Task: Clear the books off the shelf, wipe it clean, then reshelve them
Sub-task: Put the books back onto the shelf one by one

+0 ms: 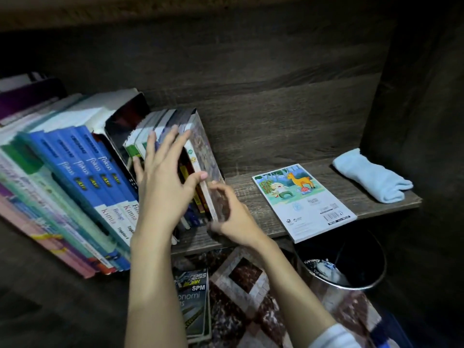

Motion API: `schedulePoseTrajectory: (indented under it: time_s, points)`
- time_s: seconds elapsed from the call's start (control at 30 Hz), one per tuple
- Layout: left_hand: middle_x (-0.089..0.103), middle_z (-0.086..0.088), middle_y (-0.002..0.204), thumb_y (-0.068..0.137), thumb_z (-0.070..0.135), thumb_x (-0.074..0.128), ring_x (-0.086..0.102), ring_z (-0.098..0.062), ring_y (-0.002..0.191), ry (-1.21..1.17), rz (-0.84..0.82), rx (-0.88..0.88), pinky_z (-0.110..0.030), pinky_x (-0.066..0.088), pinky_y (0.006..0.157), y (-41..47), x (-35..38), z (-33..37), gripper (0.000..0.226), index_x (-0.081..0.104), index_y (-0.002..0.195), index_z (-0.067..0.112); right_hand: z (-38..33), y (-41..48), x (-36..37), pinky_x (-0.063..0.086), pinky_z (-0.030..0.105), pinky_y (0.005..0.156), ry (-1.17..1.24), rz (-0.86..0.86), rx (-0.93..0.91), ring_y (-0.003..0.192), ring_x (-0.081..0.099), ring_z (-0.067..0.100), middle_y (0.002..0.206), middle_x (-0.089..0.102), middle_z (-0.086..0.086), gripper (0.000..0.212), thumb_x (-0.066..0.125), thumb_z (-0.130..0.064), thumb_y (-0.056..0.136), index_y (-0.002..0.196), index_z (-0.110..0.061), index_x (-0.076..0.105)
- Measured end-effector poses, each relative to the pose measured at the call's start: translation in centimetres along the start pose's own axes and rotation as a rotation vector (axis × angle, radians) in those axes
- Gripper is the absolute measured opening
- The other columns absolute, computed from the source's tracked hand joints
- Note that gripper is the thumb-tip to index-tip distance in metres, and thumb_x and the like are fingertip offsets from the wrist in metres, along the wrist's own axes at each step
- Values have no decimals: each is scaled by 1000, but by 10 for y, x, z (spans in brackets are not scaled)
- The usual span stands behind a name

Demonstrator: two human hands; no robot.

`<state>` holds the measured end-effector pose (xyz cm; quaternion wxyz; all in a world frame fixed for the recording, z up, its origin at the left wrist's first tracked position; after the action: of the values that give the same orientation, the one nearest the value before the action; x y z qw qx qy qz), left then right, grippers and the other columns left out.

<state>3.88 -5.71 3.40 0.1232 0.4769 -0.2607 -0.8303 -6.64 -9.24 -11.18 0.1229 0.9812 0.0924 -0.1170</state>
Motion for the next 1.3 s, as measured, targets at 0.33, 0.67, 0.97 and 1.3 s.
schedulePoseTrajectory:
  time_s: [0.33,0.67,0.97,1.3]
  points:
    - [46,11,138,78,29,74,24,-16,138,51,246,-19,-47,7,112,-1,-4,-4,61,49,133,33,33,5,-8,44,32,101,-150,20,111,111,57,17,122,61,3,70,71,-2,71,131,-29,47]
    - [53,5,130,77,24,74,32,-21,133,86,415,-9,-48,11,110,-3,1,-5,53,56,126,29,31,10,-11,39,16,99,-258,121,54,114,58,15,131,59,2,67,72,-5,78,137,-24,48]
    - [53,4,129,76,20,73,32,-22,135,93,442,-33,-51,11,111,-2,4,-6,51,57,123,27,35,12,-11,46,31,98,-361,164,58,112,59,19,134,57,-2,67,71,-12,80,139,-31,45]
    - [42,0,143,83,18,58,18,-24,142,-2,368,-57,-51,5,114,-3,5,0,51,49,134,20,30,8,-9,38,29,108,-244,18,91,124,51,19,138,53,5,65,53,5,78,139,-18,46]
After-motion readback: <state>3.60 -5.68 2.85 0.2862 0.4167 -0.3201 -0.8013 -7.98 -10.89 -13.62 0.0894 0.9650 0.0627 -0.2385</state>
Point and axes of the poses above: each hand's wrist, its own y-axis towards the middle knuckle, its own x-axis out of the palm, z = x × y, the point moved 9 cm from there along y, towards the middle knuckle
